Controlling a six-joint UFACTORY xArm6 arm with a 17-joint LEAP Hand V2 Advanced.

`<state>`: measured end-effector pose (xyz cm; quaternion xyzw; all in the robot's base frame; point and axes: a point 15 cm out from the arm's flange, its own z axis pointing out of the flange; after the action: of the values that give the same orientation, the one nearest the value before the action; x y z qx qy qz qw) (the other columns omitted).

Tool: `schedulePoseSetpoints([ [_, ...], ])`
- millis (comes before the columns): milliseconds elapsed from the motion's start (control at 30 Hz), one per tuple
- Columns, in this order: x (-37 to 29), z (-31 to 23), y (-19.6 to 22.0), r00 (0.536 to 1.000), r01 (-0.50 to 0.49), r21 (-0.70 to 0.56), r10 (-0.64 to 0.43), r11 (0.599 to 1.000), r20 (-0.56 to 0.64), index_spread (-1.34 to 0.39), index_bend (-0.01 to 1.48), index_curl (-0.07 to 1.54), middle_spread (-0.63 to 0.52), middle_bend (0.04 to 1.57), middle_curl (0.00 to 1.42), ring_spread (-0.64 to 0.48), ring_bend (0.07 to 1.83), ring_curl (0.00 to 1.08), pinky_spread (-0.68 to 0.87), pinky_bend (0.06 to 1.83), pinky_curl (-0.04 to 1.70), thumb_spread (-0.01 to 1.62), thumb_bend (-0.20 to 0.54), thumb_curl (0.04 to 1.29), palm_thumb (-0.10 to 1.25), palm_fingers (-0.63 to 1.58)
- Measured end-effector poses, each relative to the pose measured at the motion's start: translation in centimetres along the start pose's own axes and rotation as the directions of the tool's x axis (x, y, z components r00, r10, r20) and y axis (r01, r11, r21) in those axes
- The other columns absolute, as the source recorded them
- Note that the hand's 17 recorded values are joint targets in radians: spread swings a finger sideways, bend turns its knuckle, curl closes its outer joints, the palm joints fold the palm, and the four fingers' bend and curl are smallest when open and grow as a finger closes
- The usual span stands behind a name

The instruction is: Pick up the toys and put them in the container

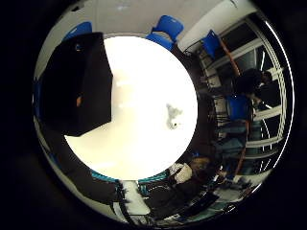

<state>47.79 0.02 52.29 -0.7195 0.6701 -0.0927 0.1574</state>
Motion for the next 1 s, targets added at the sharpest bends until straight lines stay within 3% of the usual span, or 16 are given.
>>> schedulePoseSetpoints([
  [367,19.1,-3.1,7.3,0.956,-0.270,-0.021,0.265,0.963,-0.126,-0.39,0.16,0.29,0.08,0.29,0.33,0.20,0.42,0.24,0.46,0.43,0.33,1.22,-0.017,0.34,0.56,0.25],
  [600,27.0,2.4,11.8,0.919,-0.387,-0.125,0.372,0.914,-0.127,-0.36,0.16,0.29,0.09,0.27,0.32,0.21,0.41,0.23,0.45,0.44,0.31,1.23,-0.018,0.32,0.55,0.24],
  [867,32.3,8.8,14.1,0.882,-0.470,-0.201,0.455,0.859,-0.118,-0.31,0.15,0.27,0.13,0.25,0.32,0.23,0.42,0.23,0.46,0.47,0.30,1.23,-0.016,0.32,0.55,0.20],
  [1000,33.7,11.1,13.9,0.875,-0.484,-0.201,0.469,0.852,-0.122,-0.30,0.15,0.27,0.15,0.25,0.33,0.23,0.42,0.22,0.46,0.47,0.30,1.24,-0.017,0.32,0.54,0.18],
])
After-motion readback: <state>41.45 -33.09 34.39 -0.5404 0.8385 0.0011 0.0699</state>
